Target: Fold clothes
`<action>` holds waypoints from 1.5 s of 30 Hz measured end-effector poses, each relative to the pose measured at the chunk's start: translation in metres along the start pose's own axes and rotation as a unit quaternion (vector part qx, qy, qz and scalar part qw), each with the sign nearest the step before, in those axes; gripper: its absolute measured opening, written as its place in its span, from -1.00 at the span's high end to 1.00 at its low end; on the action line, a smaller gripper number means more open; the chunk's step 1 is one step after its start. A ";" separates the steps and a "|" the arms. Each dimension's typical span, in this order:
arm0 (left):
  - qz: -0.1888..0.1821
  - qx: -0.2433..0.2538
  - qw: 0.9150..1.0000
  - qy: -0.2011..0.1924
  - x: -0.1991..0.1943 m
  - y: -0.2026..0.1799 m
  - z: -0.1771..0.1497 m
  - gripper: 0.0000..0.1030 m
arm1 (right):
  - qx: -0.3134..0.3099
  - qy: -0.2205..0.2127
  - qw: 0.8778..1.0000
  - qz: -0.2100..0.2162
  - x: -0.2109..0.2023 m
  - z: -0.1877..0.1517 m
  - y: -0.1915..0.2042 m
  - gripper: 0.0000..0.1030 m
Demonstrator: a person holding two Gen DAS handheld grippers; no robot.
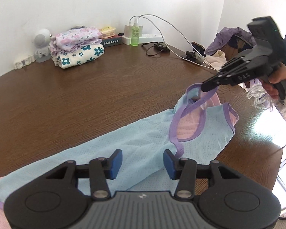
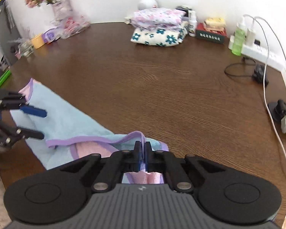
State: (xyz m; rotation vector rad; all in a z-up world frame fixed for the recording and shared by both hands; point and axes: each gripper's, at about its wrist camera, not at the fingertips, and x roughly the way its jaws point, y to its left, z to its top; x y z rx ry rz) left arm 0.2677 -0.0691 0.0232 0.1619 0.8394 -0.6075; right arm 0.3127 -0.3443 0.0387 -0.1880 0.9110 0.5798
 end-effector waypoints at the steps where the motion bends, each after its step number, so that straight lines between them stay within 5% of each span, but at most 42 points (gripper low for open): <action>1: -0.003 -0.007 1.000 0.008 0.004 0.002 0.000 0.57 | -0.028 -0.003 1.000 -0.009 -0.006 -0.004 0.009 0.94; 8: 0.004 -0.042 0.999 0.026 0.012 0.012 -0.004 0.65 | -0.222 0.006 0.972 -0.076 -0.023 -0.056 0.062 0.94; 12: 0.015 -0.048 0.998 0.026 0.012 0.010 -0.005 0.65 | -0.255 0.025 0.962 -0.094 -0.014 -0.069 0.068 0.94; 18: 0.012 -0.043 0.999 0.008 0.003 0.001 0.003 0.52 | -0.183 -0.005 0.981 -0.065 -0.024 -0.066 0.051 0.68; 22: -0.003 -0.031 0.999 -0.015 -0.002 -0.006 0.013 0.51 | -0.057 -0.081 0.995 -0.019 -0.049 -0.058 0.026 0.54; 25: -0.008 -0.011 1.000 -0.006 0.007 -0.015 0.017 0.57 | 0.032 -0.115 0.993 0.006 -0.049 -0.050 0.012 0.53; 29: -0.011 0.007 1.000 0.013 0.018 -0.027 0.011 0.59 | 0.092 -0.099 0.991 -0.010 -0.021 -0.049 0.004 0.54; 31: -0.009 0.006 1.000 0.019 0.021 -0.028 0.007 0.59 | 0.121 -0.095 0.988 -0.006 -0.010 -0.053 -0.001 0.71; 36: 0.001 0.001 1.000 0.015 0.023 -0.030 -0.002 0.58 | 0.086 -0.080 0.993 -0.008 -0.001 -0.067 0.013 0.77; 40: 0.008 -0.001 1.000 0.006 0.023 -0.031 -0.005 0.56 | 0.043 -0.077 0.995 -0.050 -0.004 -0.082 0.027 0.75; 45: 0.014 -0.005 1.000 0.001 0.021 -0.033 -0.006 0.51 | 0.057 -0.094 0.992 -0.062 -0.007 -0.091 0.031 0.74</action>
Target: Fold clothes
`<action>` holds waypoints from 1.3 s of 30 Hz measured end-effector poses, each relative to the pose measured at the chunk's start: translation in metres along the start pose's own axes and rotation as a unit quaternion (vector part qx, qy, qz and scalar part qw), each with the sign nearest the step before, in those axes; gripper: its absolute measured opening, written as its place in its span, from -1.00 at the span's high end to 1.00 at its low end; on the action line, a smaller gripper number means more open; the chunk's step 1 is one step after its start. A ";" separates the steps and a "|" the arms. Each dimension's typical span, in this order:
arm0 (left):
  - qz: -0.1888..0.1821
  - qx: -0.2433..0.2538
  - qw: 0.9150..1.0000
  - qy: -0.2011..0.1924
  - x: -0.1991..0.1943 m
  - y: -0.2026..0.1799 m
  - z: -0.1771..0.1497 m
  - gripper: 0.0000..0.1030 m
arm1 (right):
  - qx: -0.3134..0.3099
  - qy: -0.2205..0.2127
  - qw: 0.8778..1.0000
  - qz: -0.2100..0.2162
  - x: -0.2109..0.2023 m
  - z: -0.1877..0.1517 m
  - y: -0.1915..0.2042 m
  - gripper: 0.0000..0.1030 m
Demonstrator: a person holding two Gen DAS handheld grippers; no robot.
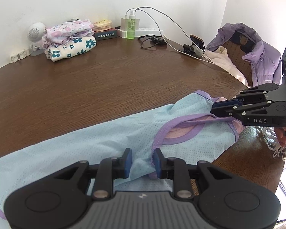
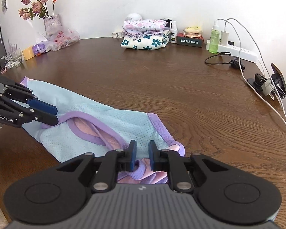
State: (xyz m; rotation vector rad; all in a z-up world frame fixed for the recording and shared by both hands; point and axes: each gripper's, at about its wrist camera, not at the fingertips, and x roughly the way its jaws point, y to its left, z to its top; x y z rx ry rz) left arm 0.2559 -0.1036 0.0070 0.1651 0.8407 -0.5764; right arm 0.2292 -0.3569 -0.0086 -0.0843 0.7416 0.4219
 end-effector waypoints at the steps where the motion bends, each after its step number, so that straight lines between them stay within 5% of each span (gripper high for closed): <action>1: 0.000 -0.001 1.000 0.000 -0.001 0.000 0.000 0.38 | 0.011 0.000 1.000 0.003 -0.001 0.002 -0.001 0.73; 6: -0.015 0.003 0.999 -0.035 -0.018 0.000 0.004 0.22 | 0.053 -0.037 0.998 0.017 -0.003 0.019 -0.009 0.68; 12: 0.032 -0.047 0.997 -0.045 -0.020 0.038 0.009 0.20 | 0.048 -0.030 0.998 0.024 0.027 0.034 -0.003 0.64; 17: 0.064 -0.114 0.991 -0.026 -0.011 0.082 -0.003 0.27 | 0.045 -0.021 0.999 -0.011 0.030 0.022 0.000 0.64; 25: 0.088 -0.091 0.991 -0.048 -0.014 0.077 -0.012 0.20 | 0.063 -0.027 0.996 -0.057 0.020 0.009 -0.001 0.62; 28: 0.085 -0.104 0.990 -0.052 -0.019 0.078 -0.012 0.19 | 0.096 -0.040 0.994 -0.040 0.012 0.008 -0.002 0.26; 30: 0.087 -0.113 0.987 -0.071 -0.032 0.078 -0.015 0.11 | 0.116 -0.065 0.991 -0.031 -0.005 0.007 0.001 0.19; 36: 0.119 -0.115 0.979 -0.116 -0.073 0.067 -0.030 -0.68 | 0.139 -0.098 0.985 -0.032 -0.040 0.002 0.016 -0.51; 39: 0.121 -0.112 0.978 -0.126 -0.088 0.056 -0.041 -0.84 | 0.144 -0.098 0.984 -0.041 -0.049 -0.001 0.023 -0.70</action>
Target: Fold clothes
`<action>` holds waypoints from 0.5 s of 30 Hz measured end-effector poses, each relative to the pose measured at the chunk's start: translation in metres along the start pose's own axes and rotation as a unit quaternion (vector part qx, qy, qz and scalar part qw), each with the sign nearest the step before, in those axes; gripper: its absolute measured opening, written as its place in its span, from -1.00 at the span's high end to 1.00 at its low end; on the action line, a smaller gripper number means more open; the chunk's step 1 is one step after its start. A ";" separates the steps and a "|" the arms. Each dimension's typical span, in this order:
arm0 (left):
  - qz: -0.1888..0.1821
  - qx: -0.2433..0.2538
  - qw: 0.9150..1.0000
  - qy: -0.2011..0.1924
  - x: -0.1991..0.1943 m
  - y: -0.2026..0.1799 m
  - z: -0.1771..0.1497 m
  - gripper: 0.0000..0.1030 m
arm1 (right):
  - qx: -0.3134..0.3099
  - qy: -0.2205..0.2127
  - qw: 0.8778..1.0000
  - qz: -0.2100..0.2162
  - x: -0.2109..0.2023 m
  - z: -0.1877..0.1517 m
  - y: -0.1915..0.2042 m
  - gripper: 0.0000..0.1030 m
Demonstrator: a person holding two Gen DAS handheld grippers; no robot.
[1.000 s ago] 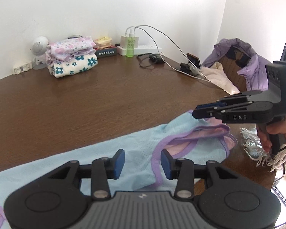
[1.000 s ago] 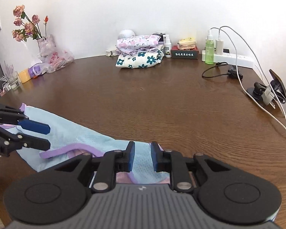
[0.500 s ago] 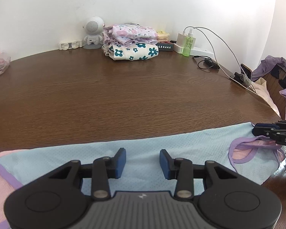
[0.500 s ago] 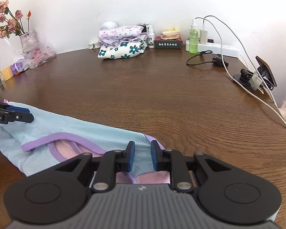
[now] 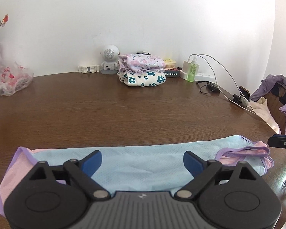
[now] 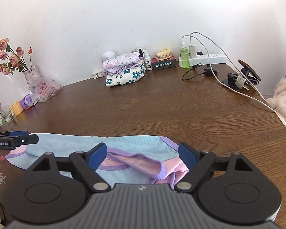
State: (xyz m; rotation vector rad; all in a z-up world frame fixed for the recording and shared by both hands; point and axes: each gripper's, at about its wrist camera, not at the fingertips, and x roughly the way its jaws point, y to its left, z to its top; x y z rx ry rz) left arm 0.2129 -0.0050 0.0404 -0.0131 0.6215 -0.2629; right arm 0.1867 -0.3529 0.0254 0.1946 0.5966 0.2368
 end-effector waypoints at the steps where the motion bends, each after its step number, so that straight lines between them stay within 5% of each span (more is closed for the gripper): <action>1: -0.001 -0.001 1.000 -0.002 -0.006 -0.001 -0.004 -0.90 | 0.005 -0.001 1.000 -0.003 -0.002 -0.002 0.001 -0.90; 15: -0.033 -0.010 0.999 0.003 -0.041 -0.018 -0.044 -0.96 | 0.100 0.009 0.994 -0.040 -0.019 -0.042 0.003 -0.99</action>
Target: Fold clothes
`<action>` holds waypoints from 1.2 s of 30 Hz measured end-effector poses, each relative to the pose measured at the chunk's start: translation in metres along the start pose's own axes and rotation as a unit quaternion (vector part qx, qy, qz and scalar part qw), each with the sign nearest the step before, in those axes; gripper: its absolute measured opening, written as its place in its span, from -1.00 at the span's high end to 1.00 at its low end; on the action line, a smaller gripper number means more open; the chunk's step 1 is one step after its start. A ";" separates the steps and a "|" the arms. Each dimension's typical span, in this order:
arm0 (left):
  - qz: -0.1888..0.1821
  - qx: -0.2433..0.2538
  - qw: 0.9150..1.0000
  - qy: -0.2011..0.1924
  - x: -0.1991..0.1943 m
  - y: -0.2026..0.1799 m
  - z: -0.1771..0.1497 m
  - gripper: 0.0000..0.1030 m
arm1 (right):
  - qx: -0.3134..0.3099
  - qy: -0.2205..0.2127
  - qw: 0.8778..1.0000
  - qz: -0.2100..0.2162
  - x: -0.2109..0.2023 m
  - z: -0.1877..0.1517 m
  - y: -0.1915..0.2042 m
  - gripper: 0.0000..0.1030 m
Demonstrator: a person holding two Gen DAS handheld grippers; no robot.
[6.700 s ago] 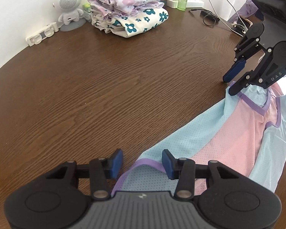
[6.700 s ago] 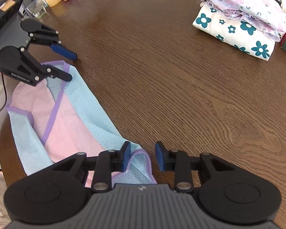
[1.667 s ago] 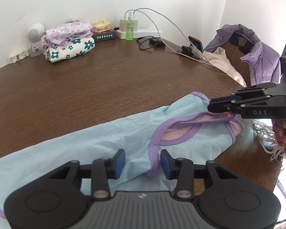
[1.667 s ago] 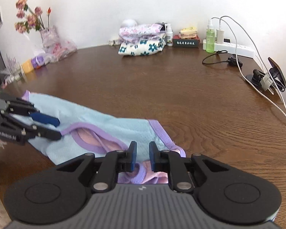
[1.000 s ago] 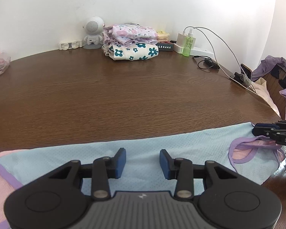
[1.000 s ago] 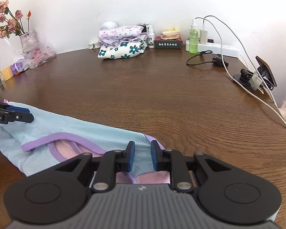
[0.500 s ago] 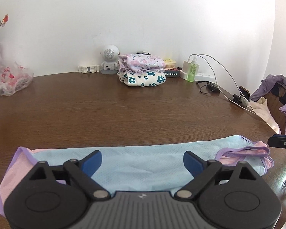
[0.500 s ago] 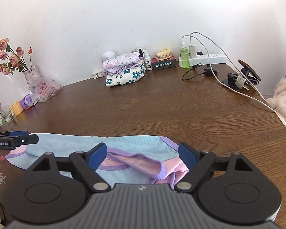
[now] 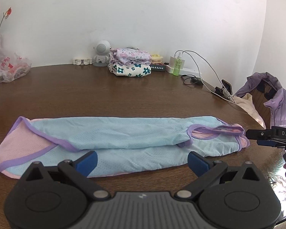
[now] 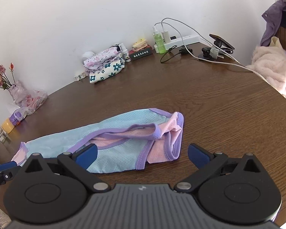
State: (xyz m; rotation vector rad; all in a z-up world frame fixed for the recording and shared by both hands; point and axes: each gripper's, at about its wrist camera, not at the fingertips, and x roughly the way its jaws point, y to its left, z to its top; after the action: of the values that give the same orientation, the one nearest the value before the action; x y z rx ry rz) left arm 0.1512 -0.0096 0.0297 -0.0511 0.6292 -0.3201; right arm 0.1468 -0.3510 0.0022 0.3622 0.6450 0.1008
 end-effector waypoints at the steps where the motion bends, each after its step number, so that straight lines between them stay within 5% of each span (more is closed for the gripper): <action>1: -0.004 0.001 1.000 -0.001 0.000 0.000 0.000 -0.96 | 0.003 0.000 1.000 -0.001 0.000 -0.001 0.000 -0.99; 8: -0.043 0.046 0.998 0.001 0.013 -0.018 0.011 -0.91 | 0.054 0.004 0.998 0.020 0.000 -0.008 -0.014 -0.99; 15: -0.114 0.161 0.980 -0.007 0.066 -0.067 0.058 0.29 | 0.162 0.027 0.983 0.084 0.012 -0.011 -0.027 -0.89; 20: -0.156 0.234 0.959 0.016 0.123 -0.113 0.072 0.33 | 0.236 -0.015 0.969 0.064 0.022 -0.010 -0.038 -0.62; 26: -0.188 0.237 0.952 0.046 0.168 -0.137 0.067 0.36 | 0.271 -0.044 0.961 0.036 0.031 -0.004 -0.049 -0.56; 29: -0.202 0.242 0.948 0.051 0.172 -0.140 0.064 0.34 | 0.260 -0.031 0.965 0.029 0.035 0.006 -0.057 -0.56; 36: -0.223 0.275 0.934 0.049 0.169 -0.146 0.058 0.34 | 0.110 0.079 0.990 0.051 0.059 0.054 -0.069 -0.56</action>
State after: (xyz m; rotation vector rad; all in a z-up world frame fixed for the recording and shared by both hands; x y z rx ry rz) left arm 0.2735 -0.2038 0.0012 0.3672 0.6039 -0.9365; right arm 0.2249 -0.4192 -0.0167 0.6037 0.7977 0.1572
